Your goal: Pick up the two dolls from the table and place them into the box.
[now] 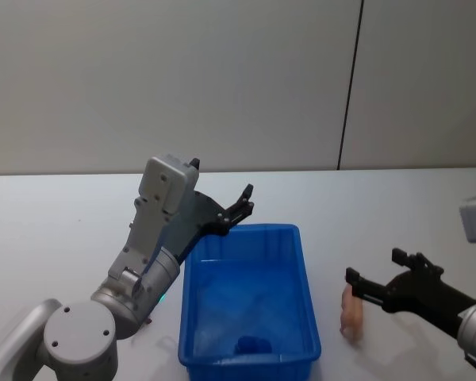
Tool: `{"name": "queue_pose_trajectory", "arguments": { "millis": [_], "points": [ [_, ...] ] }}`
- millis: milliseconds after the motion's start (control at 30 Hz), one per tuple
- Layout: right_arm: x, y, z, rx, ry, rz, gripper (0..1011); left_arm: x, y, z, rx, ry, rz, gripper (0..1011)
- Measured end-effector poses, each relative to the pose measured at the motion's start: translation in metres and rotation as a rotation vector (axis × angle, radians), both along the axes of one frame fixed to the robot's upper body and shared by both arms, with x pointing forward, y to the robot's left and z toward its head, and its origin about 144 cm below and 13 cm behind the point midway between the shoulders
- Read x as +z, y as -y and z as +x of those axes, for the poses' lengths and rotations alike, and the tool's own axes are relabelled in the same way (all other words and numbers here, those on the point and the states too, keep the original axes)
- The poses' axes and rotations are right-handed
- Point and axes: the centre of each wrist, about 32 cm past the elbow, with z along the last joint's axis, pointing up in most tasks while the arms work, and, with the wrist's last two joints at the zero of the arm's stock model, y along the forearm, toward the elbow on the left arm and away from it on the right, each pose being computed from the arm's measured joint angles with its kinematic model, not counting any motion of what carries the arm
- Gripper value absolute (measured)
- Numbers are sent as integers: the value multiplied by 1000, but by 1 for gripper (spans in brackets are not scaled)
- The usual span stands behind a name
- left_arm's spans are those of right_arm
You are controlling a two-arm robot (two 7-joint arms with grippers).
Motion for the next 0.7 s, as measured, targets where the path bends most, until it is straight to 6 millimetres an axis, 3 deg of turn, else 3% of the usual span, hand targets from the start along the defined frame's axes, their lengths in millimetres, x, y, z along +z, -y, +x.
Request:
{"name": "queue_pose_trajectory", "arguments": {
  "millis": [700],
  "points": [
    [-8, -19, -24, -79, -86, -108, 1001, 0, 0, 0, 0, 0, 0, 1001]
  ]
}}
